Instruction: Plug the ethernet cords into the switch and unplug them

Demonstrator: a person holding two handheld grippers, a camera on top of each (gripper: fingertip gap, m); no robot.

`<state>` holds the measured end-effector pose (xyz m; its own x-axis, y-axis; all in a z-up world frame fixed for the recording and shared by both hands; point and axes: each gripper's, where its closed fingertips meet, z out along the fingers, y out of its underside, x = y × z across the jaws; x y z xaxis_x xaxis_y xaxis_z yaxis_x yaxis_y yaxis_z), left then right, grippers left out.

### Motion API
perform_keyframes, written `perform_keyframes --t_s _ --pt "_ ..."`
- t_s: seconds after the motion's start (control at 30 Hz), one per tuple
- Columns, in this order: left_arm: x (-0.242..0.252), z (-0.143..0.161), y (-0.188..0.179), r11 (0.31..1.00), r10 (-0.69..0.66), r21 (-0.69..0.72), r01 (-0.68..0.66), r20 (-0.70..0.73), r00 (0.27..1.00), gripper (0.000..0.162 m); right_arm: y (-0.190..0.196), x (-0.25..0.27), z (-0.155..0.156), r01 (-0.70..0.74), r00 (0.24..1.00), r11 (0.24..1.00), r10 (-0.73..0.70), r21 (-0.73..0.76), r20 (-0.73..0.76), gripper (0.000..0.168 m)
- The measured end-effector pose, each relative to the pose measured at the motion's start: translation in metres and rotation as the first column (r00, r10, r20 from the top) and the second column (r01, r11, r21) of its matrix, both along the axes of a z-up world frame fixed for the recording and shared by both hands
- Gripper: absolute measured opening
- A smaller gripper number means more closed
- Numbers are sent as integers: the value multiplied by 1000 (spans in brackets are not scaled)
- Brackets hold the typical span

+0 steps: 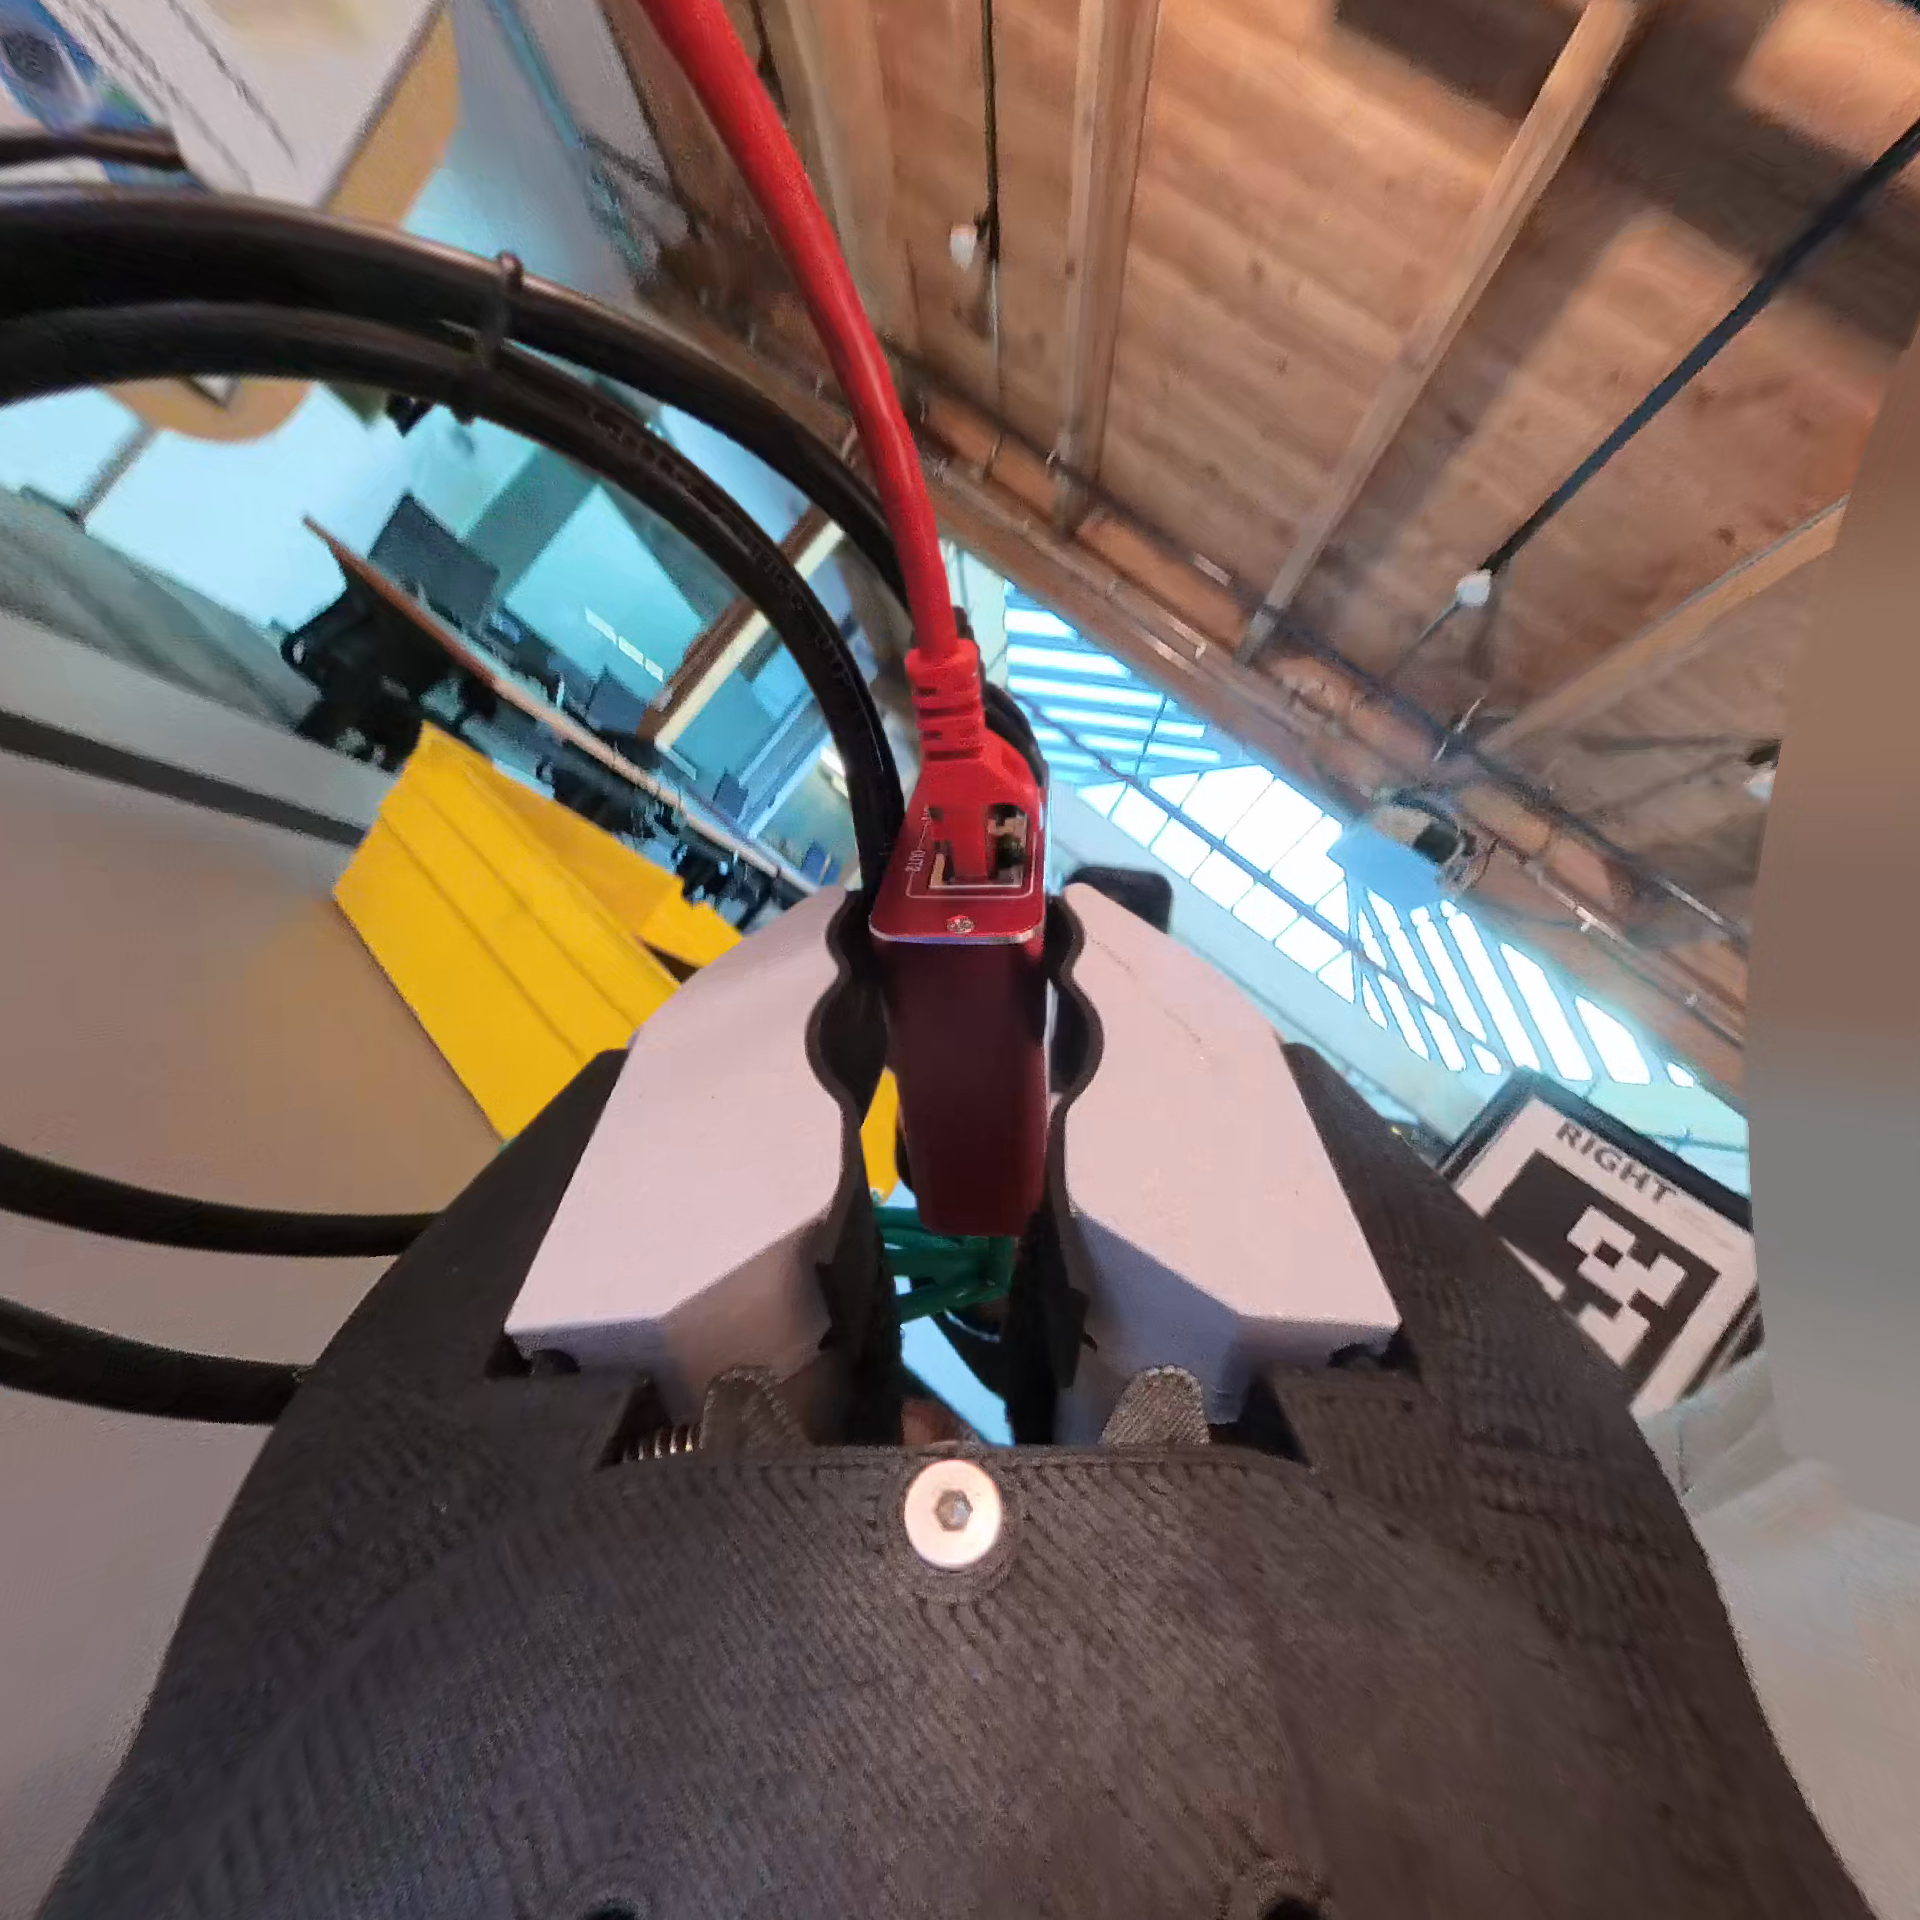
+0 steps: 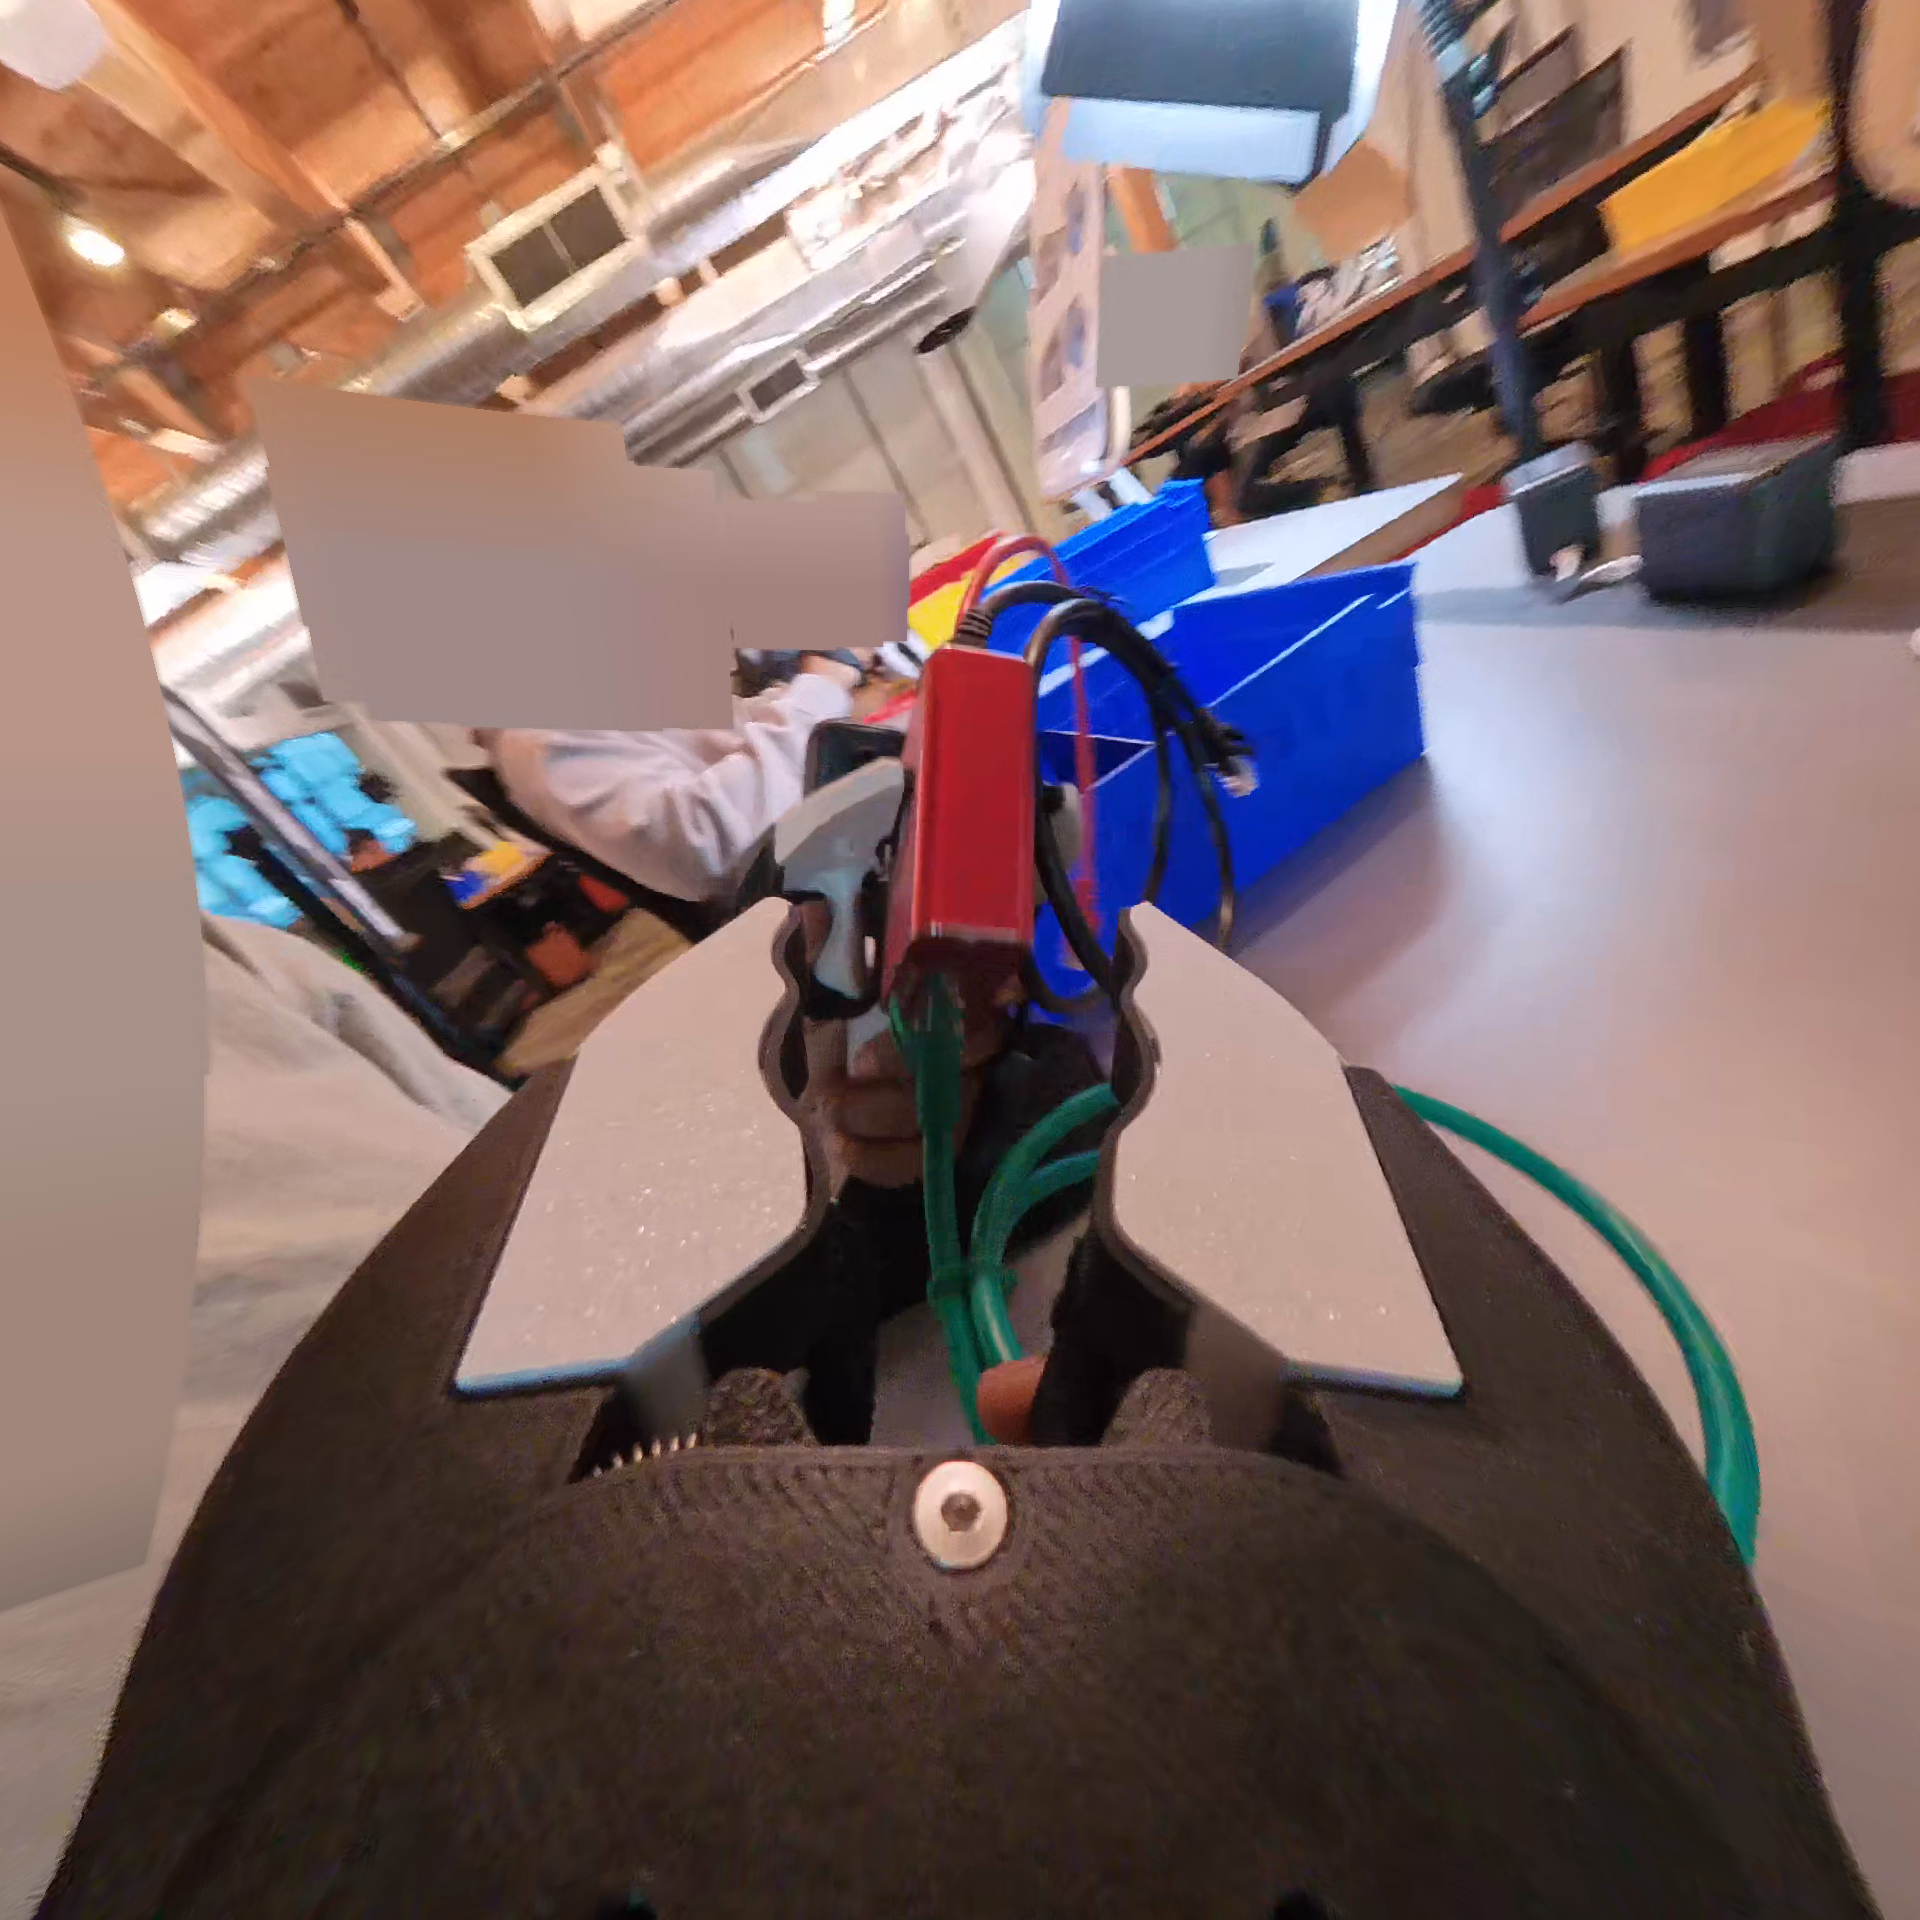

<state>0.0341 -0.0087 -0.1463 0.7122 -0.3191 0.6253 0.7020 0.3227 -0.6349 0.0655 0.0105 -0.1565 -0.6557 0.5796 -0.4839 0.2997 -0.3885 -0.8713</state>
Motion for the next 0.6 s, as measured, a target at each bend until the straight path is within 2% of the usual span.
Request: perform_keyframes --t_s 0.1,0.23,0.3,0.4,0.5,0.6 --pt "-7 11 -15 991 67 121 -65 -16 998 33 -2 11 -2 103 994 987 -98 121 -40 53" --pt "-4 9 -17 985 93 150 -85 -46 995 33 -26 15 -11 166 985 949 -145 267 -97 45" --pt "0 7 -15 988 70 142 -62 -52 996 32 -30 9 -12 182 982 950 -160 254 -105 36" --pt "2 6 -15 989 60 138 -49 -83 995 33 -23 6 -11 184 981 968 -170 173 -90 34" --pt "6 7 -16 989 50 146 -33 -110 993 33 -25 8 -21 143 989 960 -128 239 -77 32" --pt "9 5 -13 990 35 138 -19 -113 993 33 -27 9 -25 113 993 964 -100 240 -65 26"
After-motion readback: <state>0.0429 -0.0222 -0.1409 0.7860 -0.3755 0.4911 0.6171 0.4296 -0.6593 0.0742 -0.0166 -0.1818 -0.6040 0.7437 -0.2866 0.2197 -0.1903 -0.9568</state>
